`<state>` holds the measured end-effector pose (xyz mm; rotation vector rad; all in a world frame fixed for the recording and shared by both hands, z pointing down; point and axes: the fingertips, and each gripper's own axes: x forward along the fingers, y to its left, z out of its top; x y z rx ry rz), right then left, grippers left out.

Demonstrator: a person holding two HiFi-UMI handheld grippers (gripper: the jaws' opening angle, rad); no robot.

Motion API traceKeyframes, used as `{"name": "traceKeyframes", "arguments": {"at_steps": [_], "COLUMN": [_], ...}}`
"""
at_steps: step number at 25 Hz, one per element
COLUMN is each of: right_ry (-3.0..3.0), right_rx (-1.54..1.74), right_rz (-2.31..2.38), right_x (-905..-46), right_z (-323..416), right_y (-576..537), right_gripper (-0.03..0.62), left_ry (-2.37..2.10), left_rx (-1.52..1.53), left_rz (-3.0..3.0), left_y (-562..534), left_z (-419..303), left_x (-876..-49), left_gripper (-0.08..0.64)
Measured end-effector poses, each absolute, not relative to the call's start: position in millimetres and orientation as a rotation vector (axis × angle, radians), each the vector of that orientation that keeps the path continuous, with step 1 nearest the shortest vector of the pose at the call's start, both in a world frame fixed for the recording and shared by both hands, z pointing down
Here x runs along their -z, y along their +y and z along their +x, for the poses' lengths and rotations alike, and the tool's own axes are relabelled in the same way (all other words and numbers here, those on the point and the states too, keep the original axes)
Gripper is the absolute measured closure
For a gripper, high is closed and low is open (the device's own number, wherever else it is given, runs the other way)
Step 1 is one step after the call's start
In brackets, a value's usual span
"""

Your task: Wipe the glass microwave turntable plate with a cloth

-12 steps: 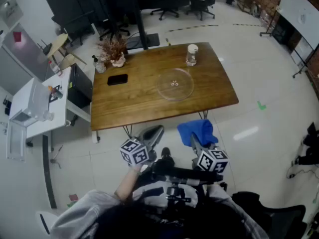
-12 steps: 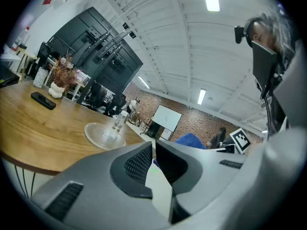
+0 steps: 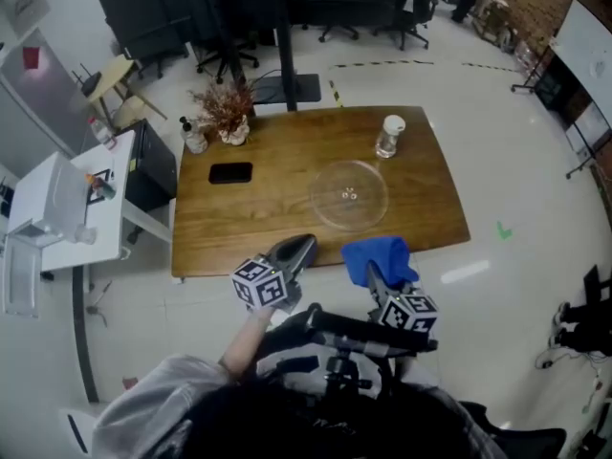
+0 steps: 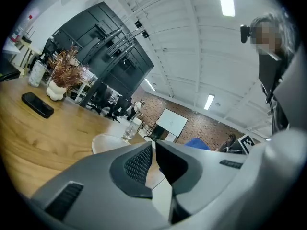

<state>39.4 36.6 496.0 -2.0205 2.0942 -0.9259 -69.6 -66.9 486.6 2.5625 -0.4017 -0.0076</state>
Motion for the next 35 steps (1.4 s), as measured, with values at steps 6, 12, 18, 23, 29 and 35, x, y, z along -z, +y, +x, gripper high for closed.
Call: {"name": "traceKeyframes", "arguments": {"at_steps": [6,12,18,23,29,35], "right_ry": [1.996,1.990,2.112,2.288,2.421,2.535], "right_rx": [0.958,1.034,1.060,1.085,1.129,1.163], "right_rz": [-2.110,-2.146,-2.071,-2.008,-1.949,-1.878], "right_x": [-503.7,-508.2,-505.1,-512.0,-517.9,-545.0], "right_z": [69.6,93.1,106.2,111.3,129.9,130.9], "right_y": [28.5,19.3,-38.8,-91.4,-142.9,-202.3], "right_gripper": [0.511,0.511,0.511,0.511,0.511,0.511], "left_ry": [-0.328,-0.309,-0.439,-0.572,-0.666,-0.783], "left_rx": [-0.035,-0.109,-0.114,-0.117,-0.159,-0.197], "left_rz": [2.524,2.520,2.503,2.435,2.424,2.368], "left_y": [-85.4,-84.5,-125.3,-157.1,-176.2,-184.4], "left_z": [-42.0,-27.1,-26.5,-30.7,-13.3,-24.9], "left_x": [-502.3,-512.7,-516.4,-533.6,-538.2,-550.7], "left_gripper": [0.549,0.549,0.549,0.549,0.549,0.549]}}
